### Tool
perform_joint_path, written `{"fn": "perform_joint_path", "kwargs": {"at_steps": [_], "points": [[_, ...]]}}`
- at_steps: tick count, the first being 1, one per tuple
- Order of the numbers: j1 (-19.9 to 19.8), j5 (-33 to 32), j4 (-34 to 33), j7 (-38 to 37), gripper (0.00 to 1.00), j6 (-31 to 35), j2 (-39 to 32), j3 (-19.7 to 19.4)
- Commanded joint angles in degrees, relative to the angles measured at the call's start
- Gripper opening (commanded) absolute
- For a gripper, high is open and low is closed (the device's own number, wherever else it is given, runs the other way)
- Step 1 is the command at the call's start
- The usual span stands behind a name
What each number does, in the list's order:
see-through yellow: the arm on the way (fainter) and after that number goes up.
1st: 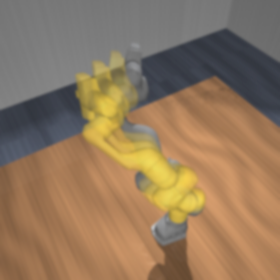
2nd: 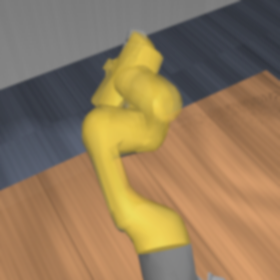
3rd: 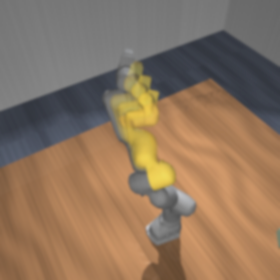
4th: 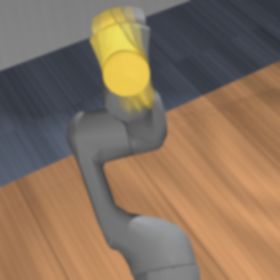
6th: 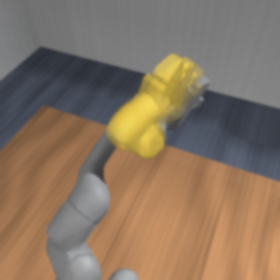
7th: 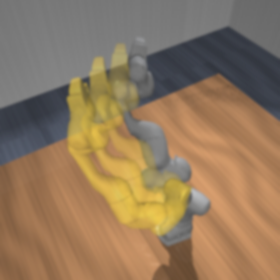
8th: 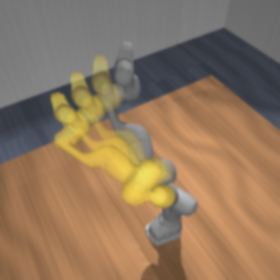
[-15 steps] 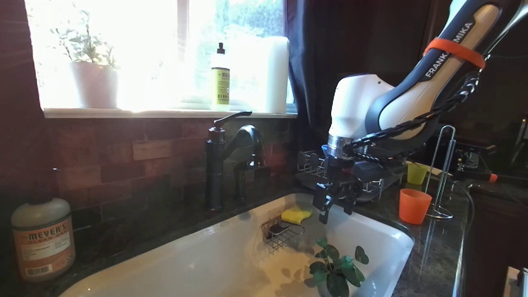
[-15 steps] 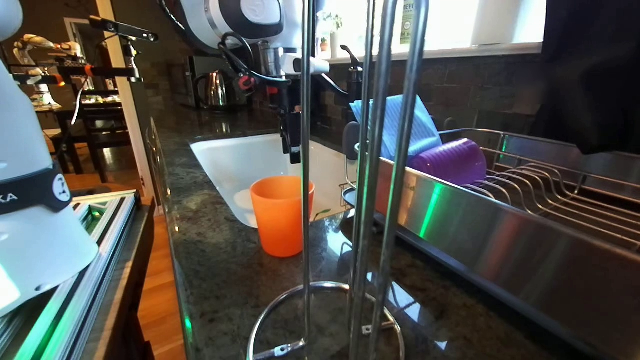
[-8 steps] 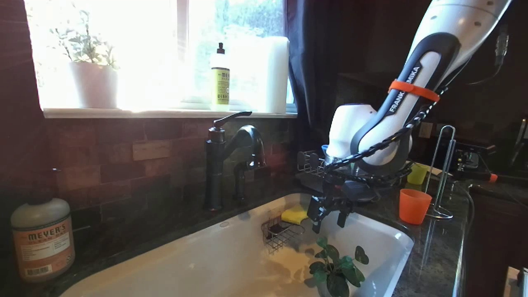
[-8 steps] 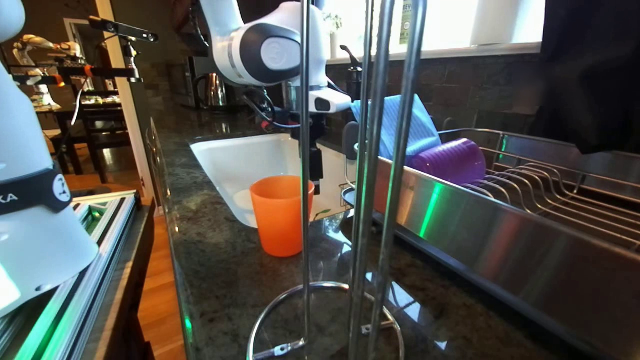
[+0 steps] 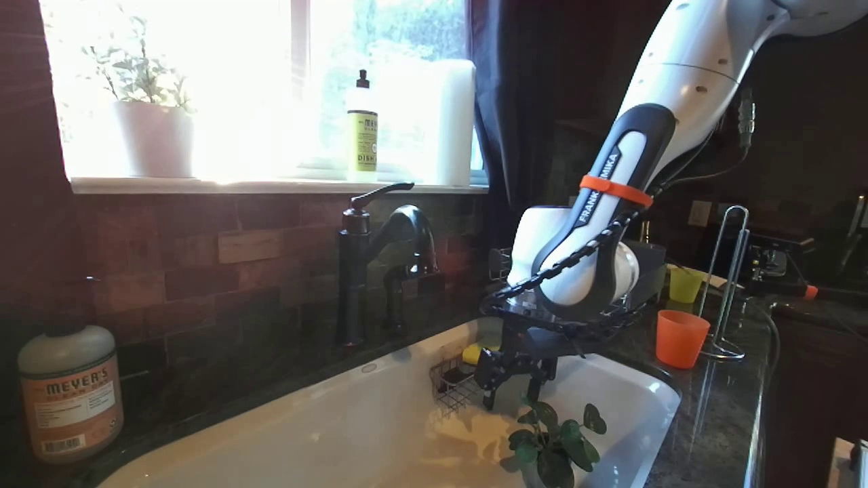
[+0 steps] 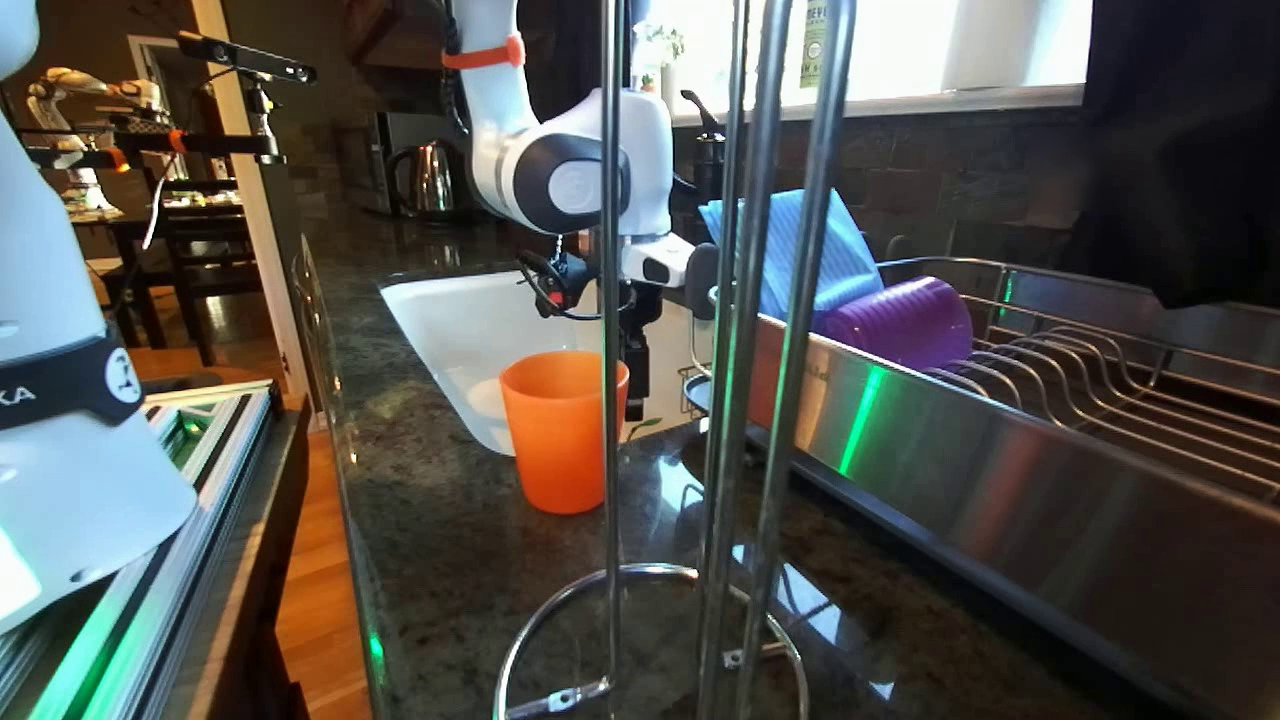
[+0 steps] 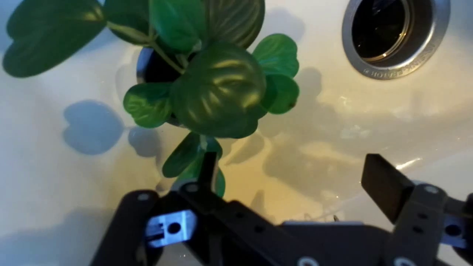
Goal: Pick up a flower pot from the sink and put it behind the tap
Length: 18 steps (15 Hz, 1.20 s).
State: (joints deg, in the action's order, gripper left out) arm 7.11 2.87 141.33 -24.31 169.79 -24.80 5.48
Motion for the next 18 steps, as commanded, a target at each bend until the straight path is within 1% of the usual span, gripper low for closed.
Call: {"fn": "perform_joint_path", "kwargs": {"at_steps": [1,4,6,9,14,16,17,18], "points": [[1.1,6.9,-1.4,-0.2,1.00,1.8,-3.9,1.6],[3.8,9.9,-0.8,-2.6,1.00,1.6,-5.1,0.5],[5.4,10.8,-0.7,-3.7,1.00,1.8,-6.4,-0.4],[8.5,10.9,-0.4,-6.1,1.00,1.3,-8.0,-3.6],[12.0,9.9,-1.4,-7.1,0.99,0.8,-10.8,-7.7],[13.1,9.5,-1.9,-7.1,0.90,0.7,-11.4,-8.9],[13.6,9.3,-2.3,-6.9,0.70,0.7,-11.9,-9.3],[13.9,9.2,-2.6,-6.8,0.66,0.6,-12.2,-9.7]]}}
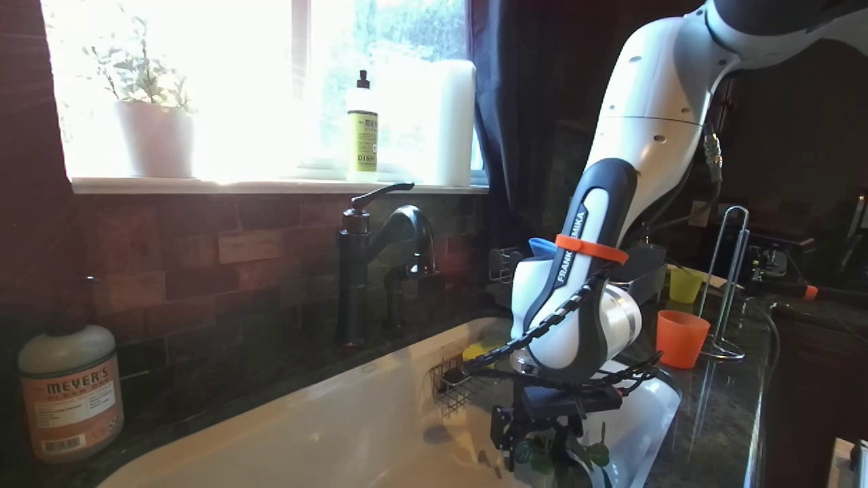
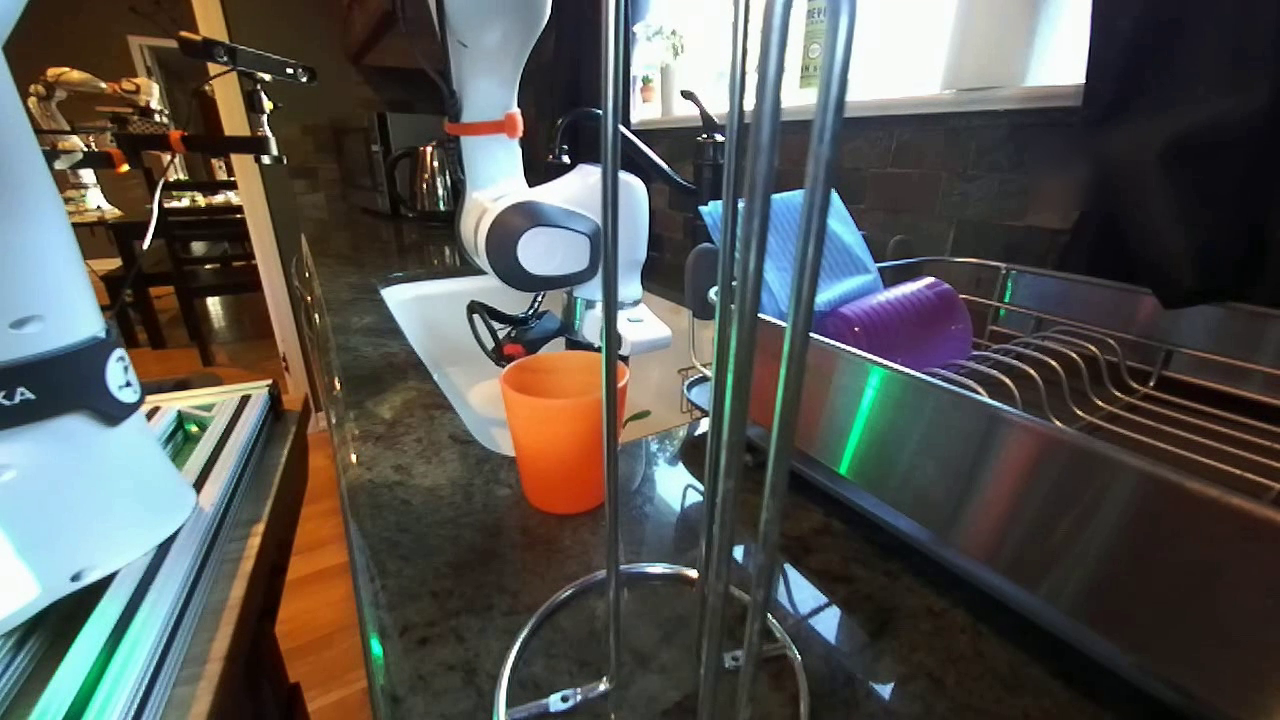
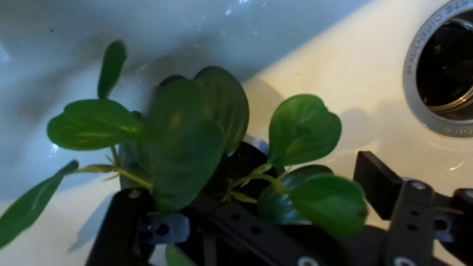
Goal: Pick up a flower pot from the sink and put it behind the tap
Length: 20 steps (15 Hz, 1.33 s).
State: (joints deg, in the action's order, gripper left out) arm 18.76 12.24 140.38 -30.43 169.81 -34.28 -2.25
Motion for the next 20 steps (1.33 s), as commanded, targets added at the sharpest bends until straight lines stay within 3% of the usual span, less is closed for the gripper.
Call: {"fn": "perform_joint_path", "kwargs": {"at_steps": [1,9,14,18,20], "points": [[2.4,-0.2,-1.9,-0.5,0.65,0.4,-3.0,-2.1],[2.7,0.1,-3.5,-0.2,0.05,-0.1,-4.5,-2.5],[4.2,-0.6,-2.1,0.3,0.00,-1.3,-0.4,-2.7],[10.0,-4.1,1.1,-1.1,0.00,-6.0,6.1,-6.8],[10.8,-6.8,2.2,-1.2,0.00,-9.9,9.3,-7.2]]}}
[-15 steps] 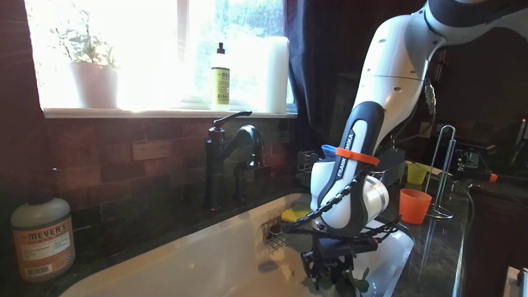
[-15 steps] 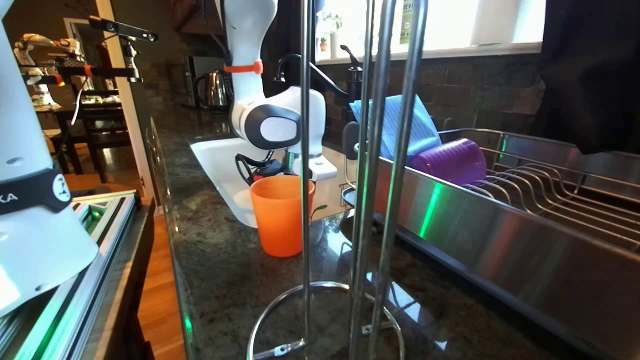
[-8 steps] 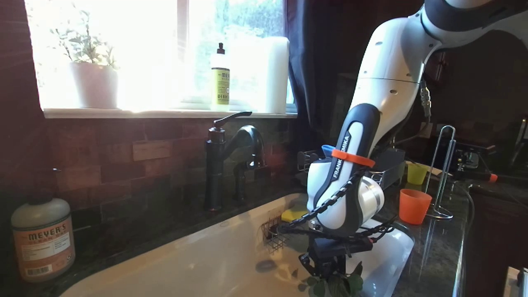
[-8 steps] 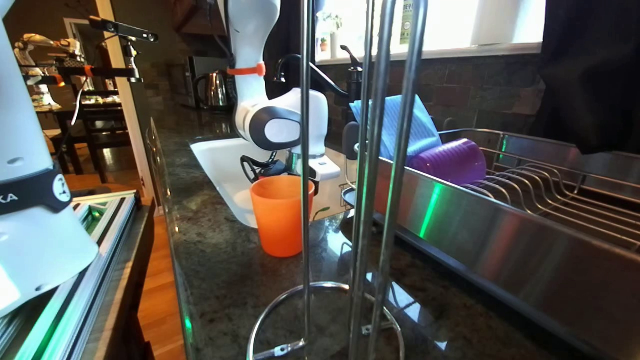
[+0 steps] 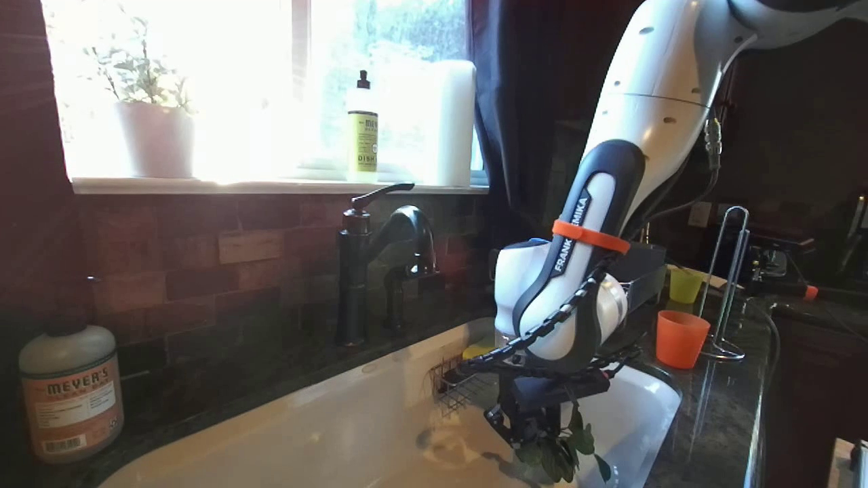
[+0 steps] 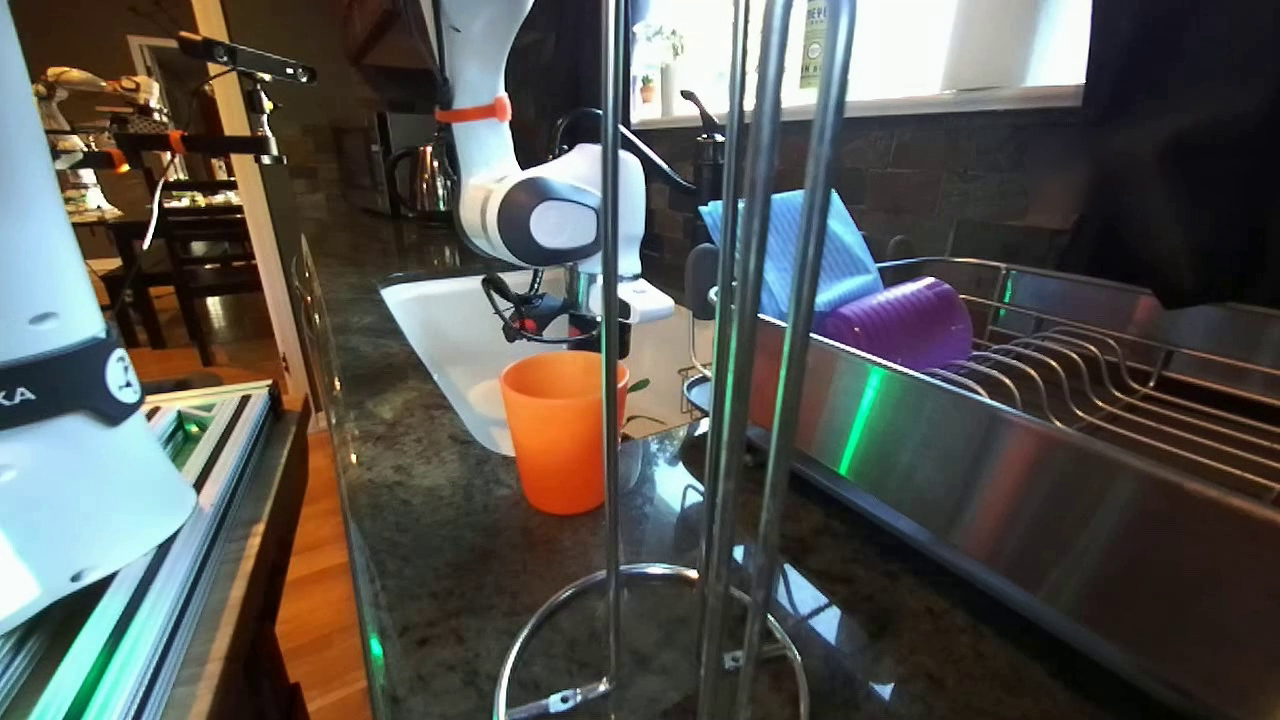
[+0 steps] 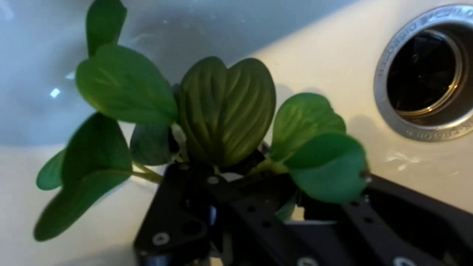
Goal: Pick up a flower pot from the sink and put it behind the tap
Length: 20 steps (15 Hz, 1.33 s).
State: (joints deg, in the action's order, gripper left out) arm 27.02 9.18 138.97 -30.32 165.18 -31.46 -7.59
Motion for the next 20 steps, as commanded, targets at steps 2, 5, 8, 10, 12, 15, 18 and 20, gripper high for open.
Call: {"fn": "perform_joint_path", "kwargs": {"at_steps": [2,5,8,10,12,15,18,20], "points": [[1.1,-6.0,4.5,-0.4,0.00,-8.7,9.8,-0.3],[-0.4,-10.7,5.8,-1.7,0.00,-14.8,14.6,-0.2],[-2.8,-15.6,7.4,-3.8,0.00,-20.2,20.2,0.4],[-5.0,-18.2,8.4,-4.3,0.00,-23.4,23.9,1.5],[-7.5,-21.0,9.1,-4.4,0.00,-27.5,28.0,2.9],[-11.5,-23.5,9.2,-2.9,0.00,-32.7,34.0,5.7],[-14.8,-23.1,8.6,0.0,0.00,-37.7,39.6,9.0],[-16.2,-22.1,8.0,3.5,0.00,-41.0,43.3,10.9]]}}
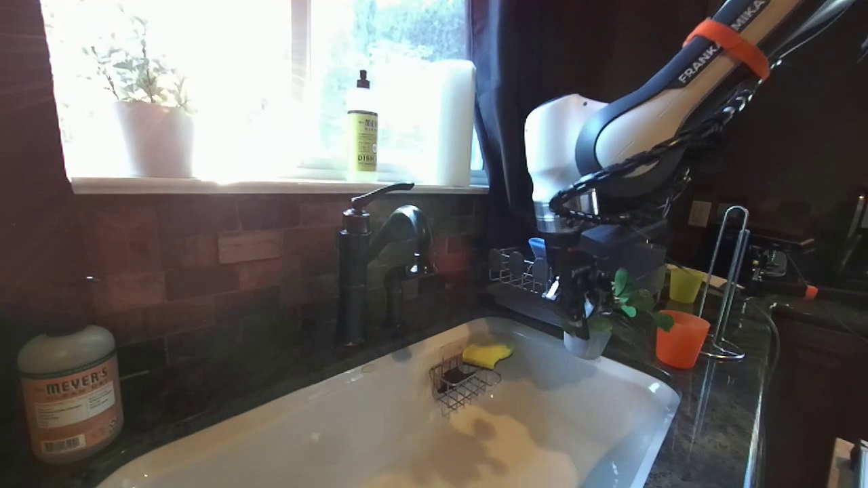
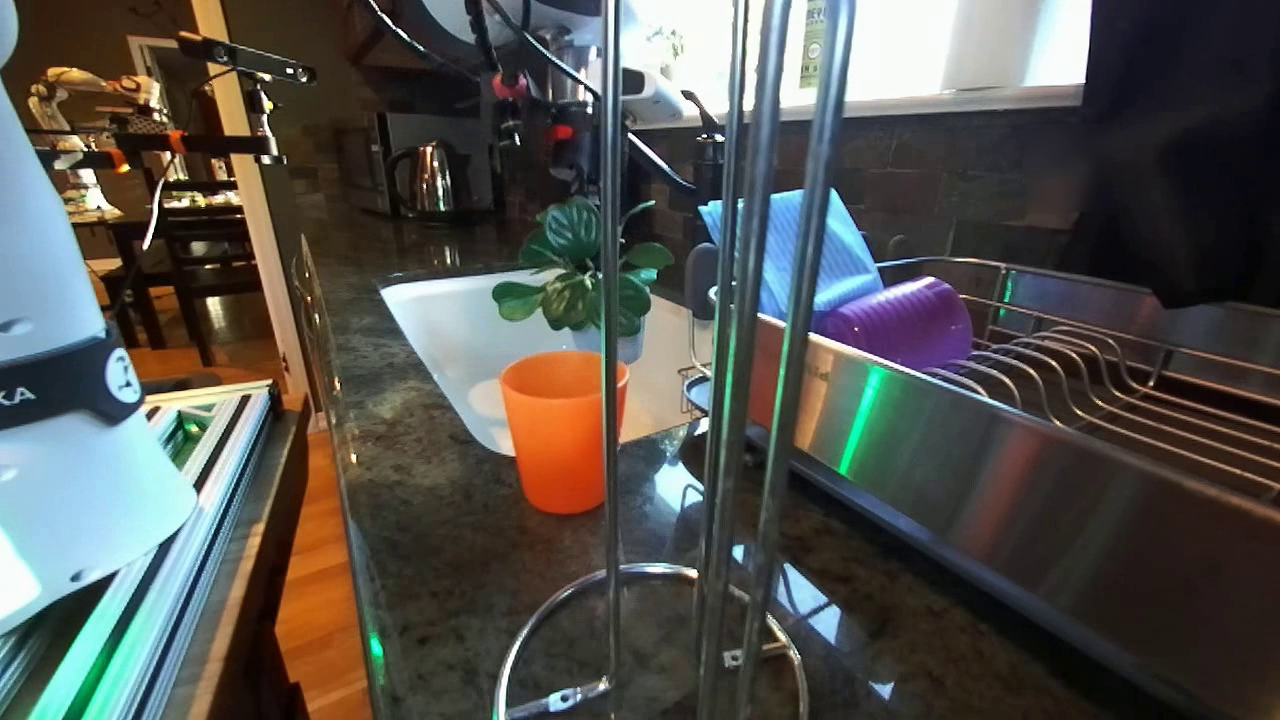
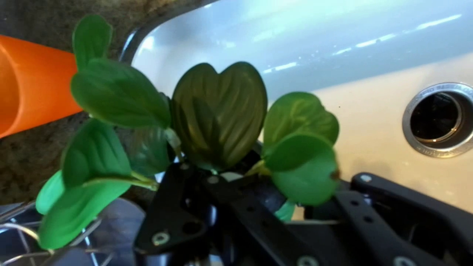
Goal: Pick up a flower pot from the sink and put it behind the tap
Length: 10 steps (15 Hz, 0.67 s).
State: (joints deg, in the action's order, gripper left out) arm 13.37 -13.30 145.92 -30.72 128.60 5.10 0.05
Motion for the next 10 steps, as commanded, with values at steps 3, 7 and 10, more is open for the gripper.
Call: {"fn": "perform_joint_path", "kwargs": {"at_steps": [3,7,10], "points": [[-3.5,1.0,-0.5,10.3,0.00,-8.8,10.5,5.5],[-2.6,0.8,-3.4,21.5,0.00,-9.3,12.3,7.8],[-3.8,0.8,-3.4,20.2,0.00,-7.8,11.6,8.8]]}}
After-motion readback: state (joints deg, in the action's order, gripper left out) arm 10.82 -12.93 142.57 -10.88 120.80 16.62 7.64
